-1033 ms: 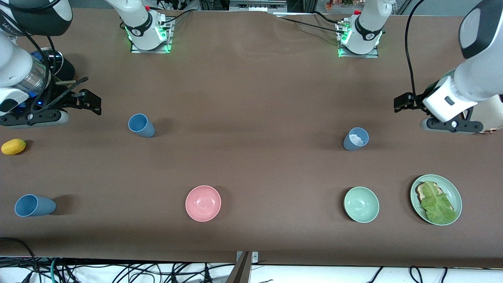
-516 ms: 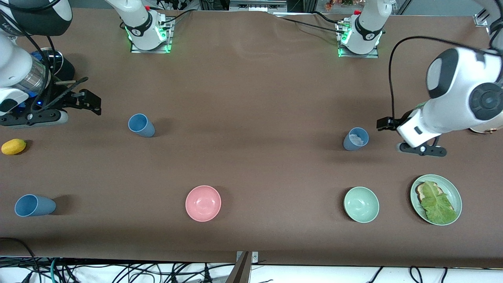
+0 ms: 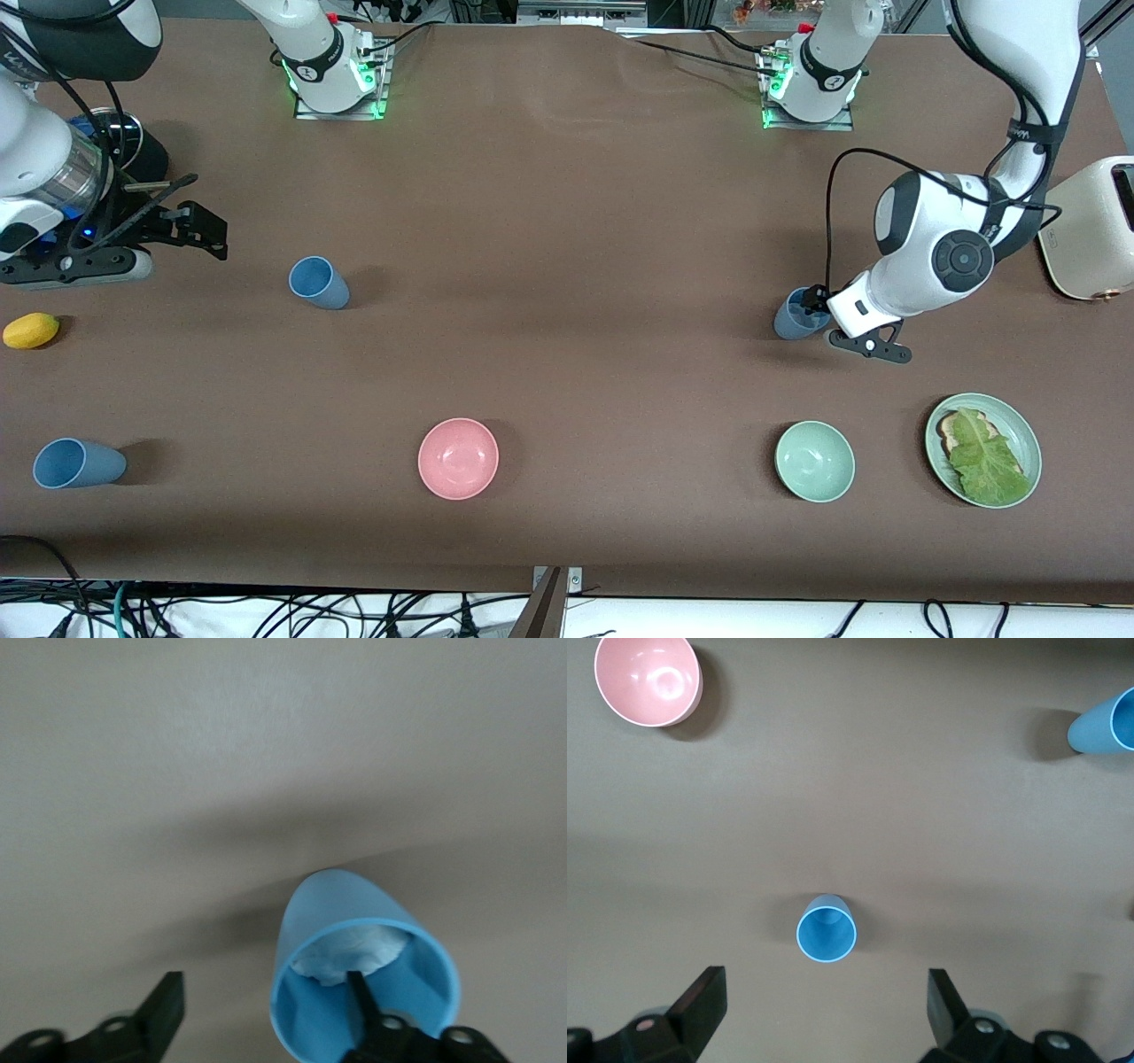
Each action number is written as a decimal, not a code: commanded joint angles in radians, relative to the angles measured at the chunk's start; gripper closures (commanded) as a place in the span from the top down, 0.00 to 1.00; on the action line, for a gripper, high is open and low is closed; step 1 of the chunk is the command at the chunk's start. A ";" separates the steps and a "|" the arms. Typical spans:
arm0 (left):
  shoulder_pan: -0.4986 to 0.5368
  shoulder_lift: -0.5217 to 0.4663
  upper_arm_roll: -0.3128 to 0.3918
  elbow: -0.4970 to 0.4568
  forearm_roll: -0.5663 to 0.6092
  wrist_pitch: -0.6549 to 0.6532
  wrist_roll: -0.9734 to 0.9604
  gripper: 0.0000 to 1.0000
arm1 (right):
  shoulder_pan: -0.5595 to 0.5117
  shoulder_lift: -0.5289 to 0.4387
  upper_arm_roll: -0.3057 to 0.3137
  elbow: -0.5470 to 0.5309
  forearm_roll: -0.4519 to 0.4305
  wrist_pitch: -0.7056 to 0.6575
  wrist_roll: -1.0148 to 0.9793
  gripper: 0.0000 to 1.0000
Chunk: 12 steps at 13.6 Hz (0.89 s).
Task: Stack blue cups with both arms
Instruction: 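Lower the left gripper onto the tissue-filled blue cup and grasp it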
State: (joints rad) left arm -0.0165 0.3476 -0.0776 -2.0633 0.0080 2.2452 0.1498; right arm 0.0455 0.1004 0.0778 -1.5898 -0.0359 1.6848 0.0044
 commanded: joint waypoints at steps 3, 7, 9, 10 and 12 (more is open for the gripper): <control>-0.006 0.014 -0.008 -0.008 -0.016 0.013 0.036 0.00 | -0.010 0.015 -0.004 0.014 0.005 -0.004 0.016 1.00; -0.010 0.013 -0.051 0.011 -0.016 -0.009 0.019 0.00 | -0.004 0.010 -0.003 0.014 -0.025 -0.002 0.017 1.00; -0.010 0.005 -0.098 0.061 -0.016 -0.056 -0.036 0.00 | -0.007 0.021 -0.004 0.014 -0.022 0.012 0.017 1.00; -0.011 0.004 -0.144 0.102 -0.016 -0.096 -0.092 0.00 | -0.003 0.028 -0.003 0.014 -0.028 0.019 0.016 1.00; -0.031 0.017 -0.242 0.192 -0.016 -0.168 -0.273 0.00 | -0.001 0.035 0.000 0.014 -0.022 0.009 0.017 1.00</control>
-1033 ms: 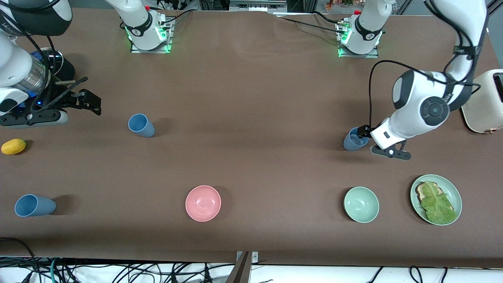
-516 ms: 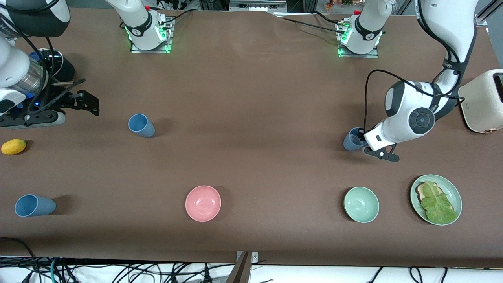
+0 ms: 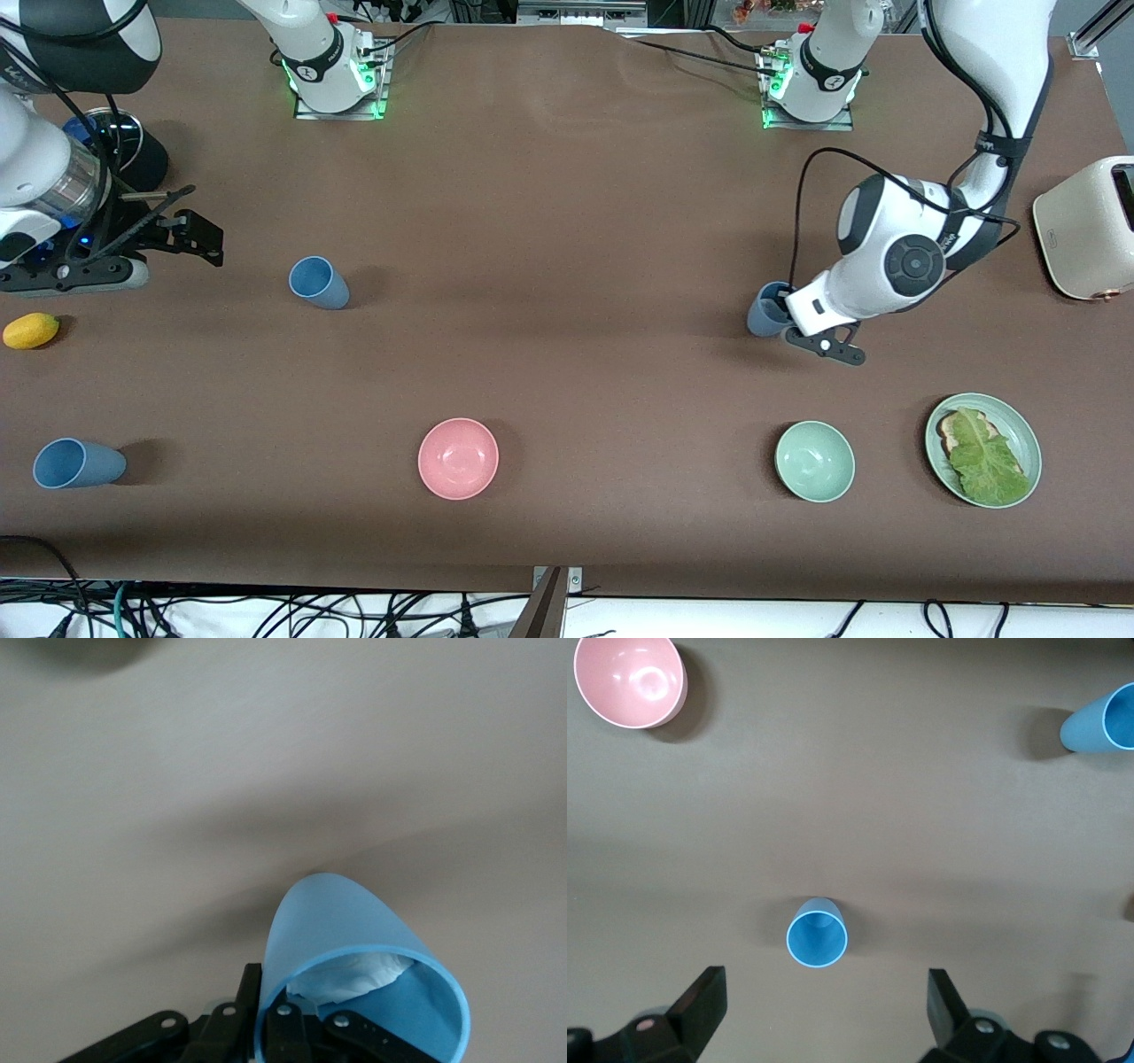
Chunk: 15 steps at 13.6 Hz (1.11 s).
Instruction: Stack blue cups with both arms
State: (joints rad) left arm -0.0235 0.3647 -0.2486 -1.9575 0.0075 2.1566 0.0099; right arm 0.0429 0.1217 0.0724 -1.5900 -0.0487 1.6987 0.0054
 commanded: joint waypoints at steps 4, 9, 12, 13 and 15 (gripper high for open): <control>-0.211 0.110 -0.097 0.214 -0.014 -0.078 -0.477 0.00 | -0.001 0.013 0.001 0.008 -0.007 -0.048 0.005 1.00; -0.306 0.249 -0.092 0.311 0.003 -0.052 -0.554 0.00 | 0.020 0.029 0.010 -0.033 -0.010 -0.097 -0.007 1.00; -0.306 0.264 -0.092 0.313 0.003 -0.037 -0.553 0.36 | 0.022 0.044 0.032 -0.151 -0.008 0.008 -0.013 1.00; -0.300 0.260 -0.090 0.312 0.003 -0.041 -0.548 0.99 | 0.022 0.035 0.036 -0.203 -0.008 0.065 -0.016 1.00; -0.305 0.234 -0.089 0.311 0.003 -0.053 -0.557 1.00 | 0.020 0.030 0.044 -0.302 -0.008 0.178 -0.018 1.00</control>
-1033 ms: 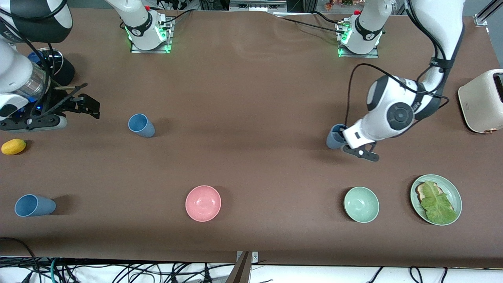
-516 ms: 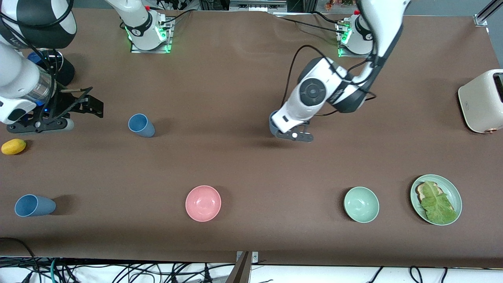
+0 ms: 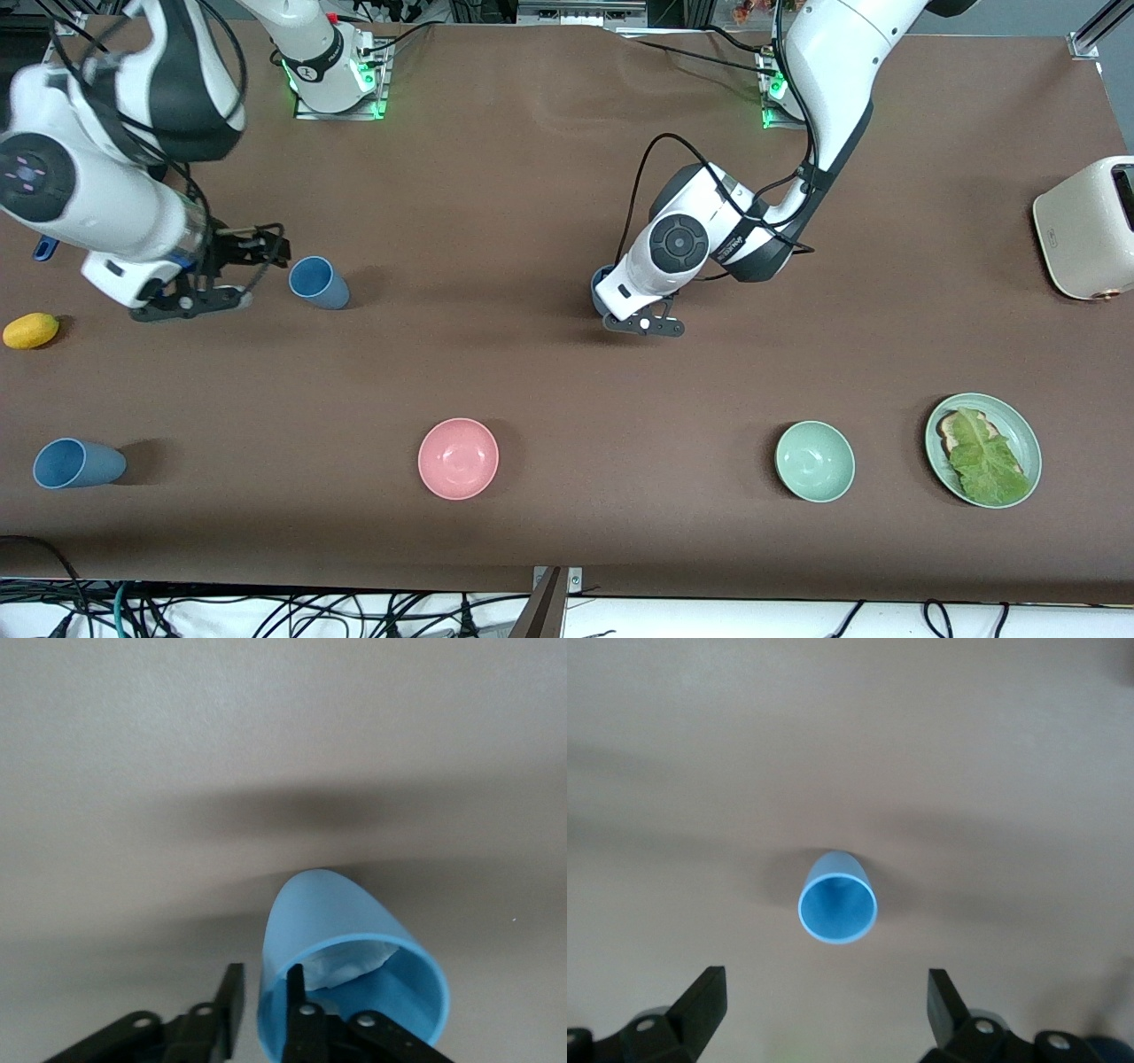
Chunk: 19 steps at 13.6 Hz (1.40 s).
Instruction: Stack blue cups with both arms
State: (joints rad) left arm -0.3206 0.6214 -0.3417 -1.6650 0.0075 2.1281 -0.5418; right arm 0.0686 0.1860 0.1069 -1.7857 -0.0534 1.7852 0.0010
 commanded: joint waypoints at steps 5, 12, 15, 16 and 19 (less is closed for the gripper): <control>0.066 -0.147 0.007 0.069 0.003 -0.143 0.040 1.00 | -0.007 -0.034 -0.030 -0.360 -0.005 0.382 -0.045 1.00; 0.331 -0.343 0.010 0.162 0.043 -0.496 0.406 1.00 | -0.009 -0.030 -0.131 -0.405 -0.003 0.417 -0.182 1.00; 0.456 -0.455 0.019 0.134 0.023 -0.522 0.557 1.00 | -0.009 -0.027 -0.131 -0.490 -0.002 0.520 -0.181 1.00; 0.442 -0.507 0.074 0.093 0.025 -0.522 0.584 1.00 | -0.009 -0.020 -0.131 -0.500 -0.002 0.533 -0.181 0.99; 0.295 -0.577 0.215 0.041 0.028 -0.504 0.569 1.00 | -0.009 -0.002 -0.131 -0.498 -0.002 0.552 -0.174 0.93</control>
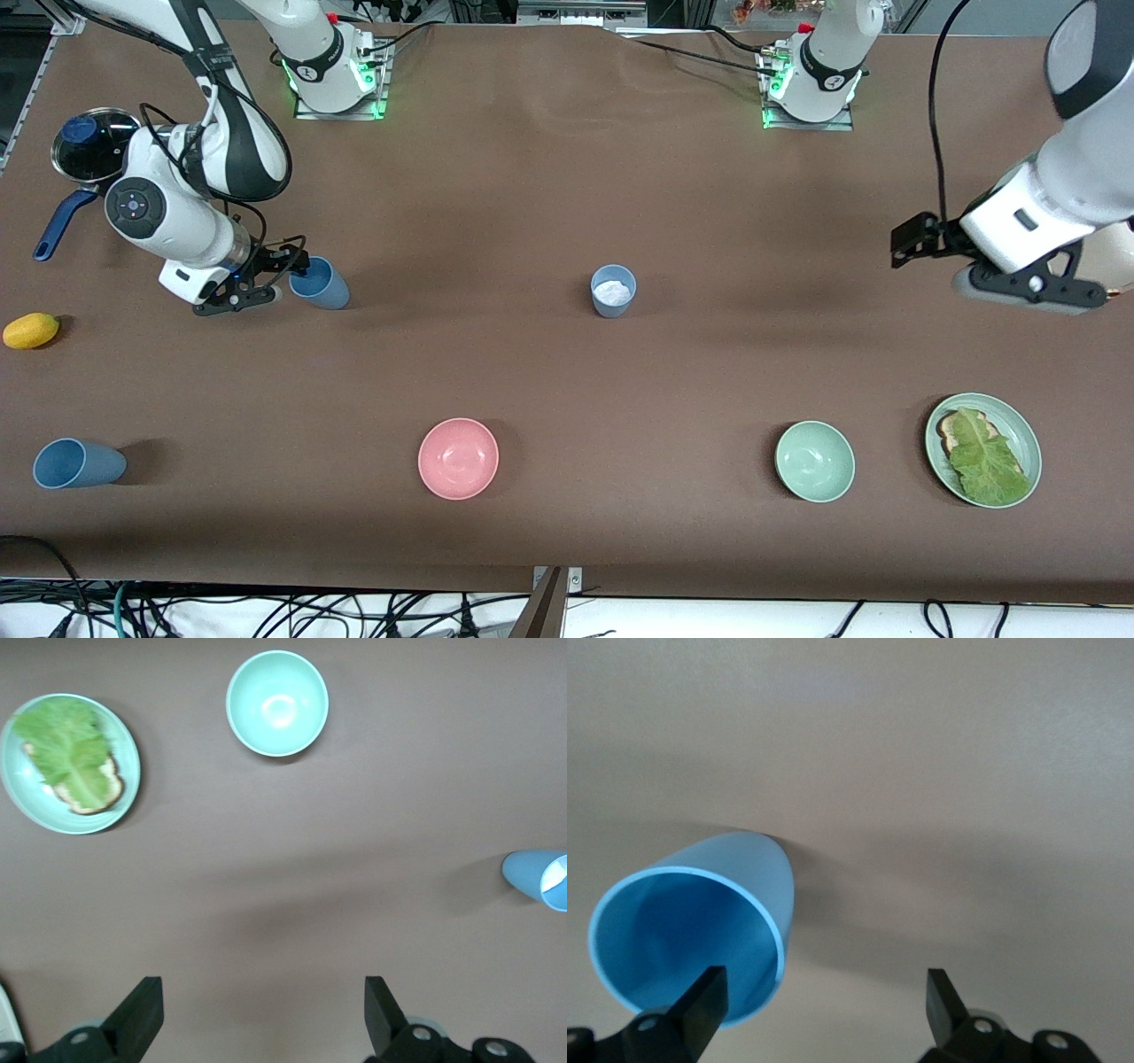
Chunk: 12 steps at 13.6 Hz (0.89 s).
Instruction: Stack blue cups with both arms
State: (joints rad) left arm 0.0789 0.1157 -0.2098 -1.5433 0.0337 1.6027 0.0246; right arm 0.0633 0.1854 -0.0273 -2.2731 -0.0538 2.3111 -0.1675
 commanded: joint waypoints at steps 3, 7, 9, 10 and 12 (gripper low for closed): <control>-0.134 -0.143 0.136 -0.196 -0.024 0.059 0.011 1.00 | -0.003 0.028 0.006 -0.009 -0.001 0.059 0.005 0.62; -0.125 -0.137 0.130 -0.184 -0.078 0.054 0.005 1.00 | 0.000 0.014 0.020 0.033 0.000 -0.005 0.049 0.00; -0.125 -0.143 0.127 -0.181 -0.077 0.049 0.003 1.00 | 0.000 0.013 0.043 0.069 0.008 -0.042 0.068 0.00; -0.122 -0.145 0.139 -0.172 -0.077 0.034 0.021 1.00 | 0.000 0.011 0.055 0.108 0.021 -0.100 0.072 0.00; -0.094 -0.145 0.135 -0.169 -0.106 0.017 0.028 1.00 | 0.007 0.019 0.072 0.240 0.063 -0.243 0.077 0.00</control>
State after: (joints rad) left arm -0.0358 -0.0042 -0.0775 -1.6987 -0.0254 1.6338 0.0247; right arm 0.0682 0.2063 0.0278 -2.1483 -0.0250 2.1969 -0.1064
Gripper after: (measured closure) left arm 0.000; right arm 0.956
